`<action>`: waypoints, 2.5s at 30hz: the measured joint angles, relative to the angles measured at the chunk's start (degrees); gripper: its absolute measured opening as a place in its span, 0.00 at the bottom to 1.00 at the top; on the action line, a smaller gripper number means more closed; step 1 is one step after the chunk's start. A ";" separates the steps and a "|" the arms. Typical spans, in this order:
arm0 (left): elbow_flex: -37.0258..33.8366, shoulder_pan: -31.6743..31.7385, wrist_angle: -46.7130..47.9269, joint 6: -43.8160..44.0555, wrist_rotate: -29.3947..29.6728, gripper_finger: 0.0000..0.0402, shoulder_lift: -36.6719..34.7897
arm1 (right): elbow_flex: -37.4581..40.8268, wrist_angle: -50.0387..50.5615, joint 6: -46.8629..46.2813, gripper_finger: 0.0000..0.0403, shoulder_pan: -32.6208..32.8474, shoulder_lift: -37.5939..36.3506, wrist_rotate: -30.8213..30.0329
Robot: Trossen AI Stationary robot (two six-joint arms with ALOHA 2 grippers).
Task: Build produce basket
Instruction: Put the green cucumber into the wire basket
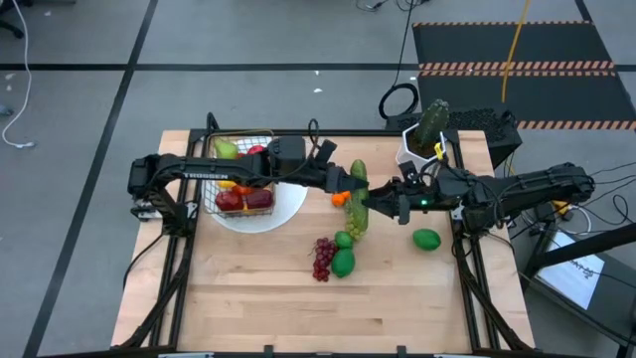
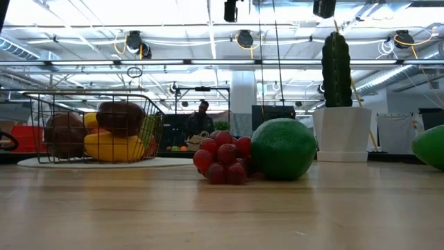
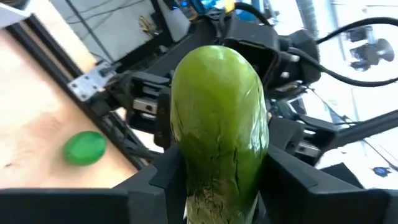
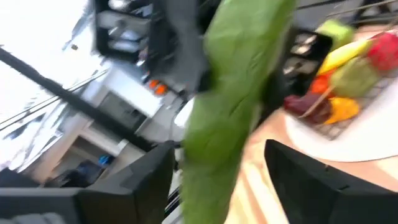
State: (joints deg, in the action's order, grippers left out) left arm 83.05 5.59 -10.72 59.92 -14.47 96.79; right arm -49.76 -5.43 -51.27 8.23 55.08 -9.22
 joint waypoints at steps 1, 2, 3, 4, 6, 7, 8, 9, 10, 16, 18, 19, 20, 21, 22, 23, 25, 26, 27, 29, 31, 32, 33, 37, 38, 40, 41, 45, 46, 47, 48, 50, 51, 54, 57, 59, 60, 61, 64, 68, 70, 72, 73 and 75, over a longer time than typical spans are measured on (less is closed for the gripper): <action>0.00 0.33 -0.34 0.28 -0.89 0.41 -0.05 | 0.00 0.04 0.00 0.61 -0.02 -0.52 1.30; 0.00 0.64 -0.36 0.48 -1.74 0.42 -0.21 | 0.00 0.07 0.00 0.63 -0.02 -1.12 2.76; 0.00 0.97 -0.28 0.51 -2.55 0.42 -0.47 | 0.00 0.07 0.10 0.65 -0.02 -1.78 4.34; 0.00 1.27 -0.28 0.35 -3.27 0.43 -0.67 | 0.00 0.06 0.12 0.67 0.00 -2.47 6.24; 0.00 1.82 -0.30 -0.90 -4.19 0.43 -1.31 | 0.00 0.12 0.08 0.69 0.02 -3.93 9.47; 0.00 2.13 -0.29 -2.02 -4.52 0.43 -1.85 | 0.00 0.14 -0.08 0.70 0.02 -4.53 10.79; 0.00 2.41 -0.25 -3.35 -4.91 0.43 -2.29 | 0.00 0.09 -0.30 0.70 0.03 -5.10 11.53; 0.00 2.70 -0.39 -4.77 -5.12 0.43 -2.63 | 0.00 0.19 -0.36 0.70 0.04 -5.78 12.31; 0.00 3.05 -0.27 -5.85 -5.24 0.43 -3.27 | 0.00 0.26 -0.37 0.70 0.08 -6.36 12.37; 0.00 6.02 0.96 -11.89 -5.17 0.43 -7.02 | 0.00 2.35 0.41 0.68 0.09 -8.40 12.02; 0.00 6.68 1.15 -14.10 -5.09 0.43 -8.15 | 0.00 4.06 0.61 0.67 0.09 -8.56 11.99; 0.00 6.99 1.83 -15.46 -5.10 0.43 -8.90 | 0.00 4.60 0.66 0.67 0.09 -8.56 11.99; 0.00 7.19 2.29 -17.09 -5.11 0.43 -9.53 | 0.00 5.14 0.71 0.66 0.09 -8.56 11.99; 0.00 7.30 2.11 -18.90 -5.17 0.43 -10.07 | 0.00 5.76 0.77 0.66 0.09 -8.56 11.99; 0.00 7.30 2.02 -20.85 -5.15 0.43 -10.71 | 0.00 6.36 0.77 0.66 0.09 -8.54 11.96; 0.00 7.36 2.08 -23.03 -5.13 0.43 -11.26 | 0.00 6.82 0.79 0.65 0.09 -8.54 11.96; 0.00 7.30 1.88 -27.82 -5.13 0.43 -12.19 | 0.00 7.66 0.79 0.65 0.09 -8.58 11.94; 0.00 7.30 2.03 -29.74 -5.14 0.43 -12.66 | 0.00 7.75 0.79 0.65 0.09 -8.58 11.95; 0.00 7.30 2.04 -31.31 -5.15 0.43 -13.14 | 0.00 7.66 0.79 0.65 0.09 -8.56 11.96; 0.00 7.30 1.84 -33.86 -5.17 0.44 -13.76 | 0.00 7.54 0.79 0.65 0.09 -8.56 11.96; 0.00 7.30 2.06 -36.17 -5.12 0.44 -14.43 | 0.00 7.52 0.79 0.65 0.09 -8.58 11.96; 0.00 7.30 1.91 -37.36 -5.12 0.44 -14.55 | 0.00 7.52 0.82 0.65 0.09 -8.58 11.96; 0.00 7.30 1.59 -38.63 -5.10 0.44 -14.59 | 0.00 7.52 0.85 0.65 0.09 -8.58 11.96; 0.00 7.28 1.81 -42.53 -5.10 0.44 -15.01 | 0.00 7.48 0.84 0.65 0.09 -8.58 11.96; 0.00 7.13 1.55 -43.71 -5.10 0.44 -15.09 | 0.00 7.48 0.84 0.65 0.09 -8.58 11.96; 0.00 6.90 1.35 -46.40 -5.10 0.44 -15.27 | 0.00 7.48 0.88 0.65 0.09 -8.58 11.92; 0.02 6.70 1.23 -47.76 -5.10 0.44 -15.27 | 0.00 7.48 0.96 0.65 0.09 -8.58 11.90; 0.02 6.04 1.60 -51.23 -5.08 0.44 -15.14 | 0.00 7.50 1.01 0.65 0.12 -8.56 11.05; 0.02 5.87 1.54 -51.36 -5.10 0.44 -15.16 | 0.00 7.55 0.99 0.65 0.13 -8.56 10.55; 0.02 5.78 1.45 -51.33 -5.10 0.44 -15.18 | 0.00 7.56 0.99 0.65 0.13 -8.56 10.34; 0.02 5.67 1.39 -51.25 -5.11 0.44 -15.18 | 0.00 7.54 1.01 0.65 0.13 -8.56 10.28; 0.02 5.37 1.49 -50.90 -5.08 0.44 -15.18 | 0.00 7.52 0.99 0.65 0.13 -8.56 10.26; 0.02 5.17 1.60 -50.84 -5.05 0.44 -15.16 | 0.00 7.52 0.99 0.65 0.13 -8.56 10.26; 0.02 4.59 1.72 -50.79 -5.07 0.44 -15.16 | 0.00 7.52 0.99 0.65 0.13 -8.56 10.26; 0.02 3.98 1.98 -49.85 -5.08 0.44 -15.16 | 0.00 7.52 0.99 0.65 0.13 -8.56 10.26; 0.02 3.68 1.99 -48.83 -5.08 0.44 -15.16 | 0.00 7.52 0.99 0.65 0.13 -8.56 10.28; 0.02 3.57 1.97 -48.31 -5.09 0.44 -15.16 | 0.00 7.60 0.99 0.65 0.13 -8.56 10.28; 0.02 3.39 1.97 -47.45 -5.10 0.44 -15.16 | 0.00 7.78 0.99 0.65 0.13 -8.56 10.28; 0.02 2.94 2.28 -41.79 -5.16 0.44 -15.16 | 0.00 8.86 0.98 0.65 0.13 -8.56 10.28; 0.02 2.32 4.11 -32.88 -5.23 0.44 -15.16 | 0.02 10.97 -0.39 0.65 0.13 -8.56 10.35; 0.02 1.91 5.30 -28.38 -5.23 0.44 -15.16 | 0.04 11.62 -0.49 0.65 0.13 -8.54 10.53; 0.02 1.60 6.19 -23.34 -5.25 0.44 -15.16 | 0.04 12.07 -0.50 0.65 0.13 -8.56 10.54; 0.02 1.43 6.61 -20.99 -5.25 0.44 -15.16 | 0.04 12.17 -0.50 0.65 0.12 -8.56 10.54; 0.02 1.35 8.01 -16.75 -5.26 0.44 -15.16 | 0.04 12.57 -0.50 0.65 0.12 -8.54 10.57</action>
State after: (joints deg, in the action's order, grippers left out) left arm 83.07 6.94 -2.71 43.17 -19.73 81.62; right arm -49.71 7.14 -51.77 8.35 46.54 1.34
